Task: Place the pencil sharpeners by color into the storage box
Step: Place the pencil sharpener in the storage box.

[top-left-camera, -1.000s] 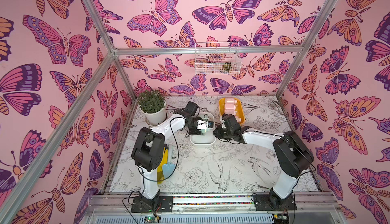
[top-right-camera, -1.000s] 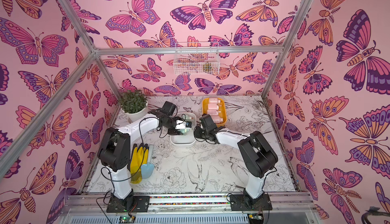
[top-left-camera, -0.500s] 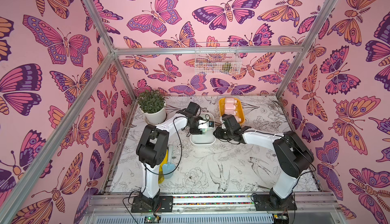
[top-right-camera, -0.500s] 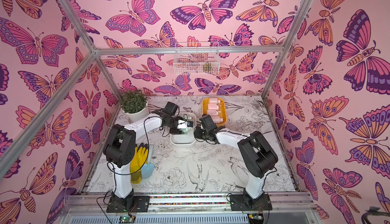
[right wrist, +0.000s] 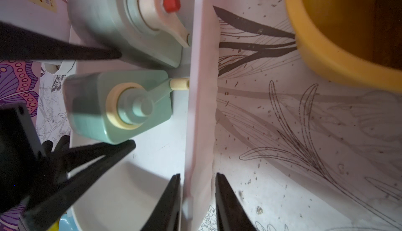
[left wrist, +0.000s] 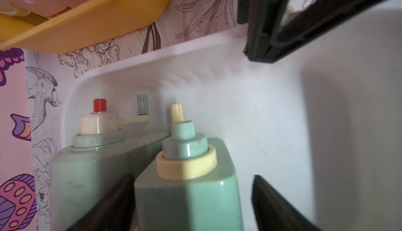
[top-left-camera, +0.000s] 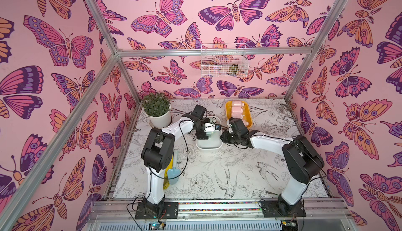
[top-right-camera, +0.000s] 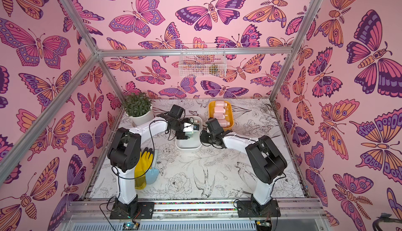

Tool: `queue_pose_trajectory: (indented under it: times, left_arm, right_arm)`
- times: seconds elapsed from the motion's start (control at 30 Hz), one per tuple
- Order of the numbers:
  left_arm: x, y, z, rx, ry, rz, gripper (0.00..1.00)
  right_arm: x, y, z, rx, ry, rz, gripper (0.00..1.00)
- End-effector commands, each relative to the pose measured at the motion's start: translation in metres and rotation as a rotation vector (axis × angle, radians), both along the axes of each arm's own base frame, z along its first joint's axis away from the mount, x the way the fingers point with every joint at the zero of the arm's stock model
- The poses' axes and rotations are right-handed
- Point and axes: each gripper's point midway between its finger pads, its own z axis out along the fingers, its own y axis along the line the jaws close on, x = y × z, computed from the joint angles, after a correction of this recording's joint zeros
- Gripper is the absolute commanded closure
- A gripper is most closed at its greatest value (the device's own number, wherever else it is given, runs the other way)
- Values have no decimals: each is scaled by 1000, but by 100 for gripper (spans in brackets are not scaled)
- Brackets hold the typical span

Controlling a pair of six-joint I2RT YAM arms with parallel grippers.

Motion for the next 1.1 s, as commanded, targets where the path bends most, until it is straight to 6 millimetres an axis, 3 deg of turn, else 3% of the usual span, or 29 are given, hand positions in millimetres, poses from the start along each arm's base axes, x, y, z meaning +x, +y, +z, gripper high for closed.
queue_pose_trajectory:
  times: [0.0, 0.33, 0.73, 0.93, 1.07]
  left_arm:
    - [4, 0, 10, -18, -24, -1, 0]
    - [-3, -4, 42, -63, -72, -27, 0]
    - [1, 6, 8, 41, -97, -43, 0]
    - [29, 3, 4, 45, -298, -35, 0]
    - [37, -2, 2, 39, -349, -40, 0]
  right_arm:
    - [-5, 1, 9, 0, -9, 15, 68]
    - [-6, 3, 7, 11, 0, 20, 68]
    - [-9, 2, 5, 15, 8, 20, 68]
    - [-10, 0, 4, 10, 9, 16, 69]
    - [-10, 0, 4, 11, 12, 18, 69]
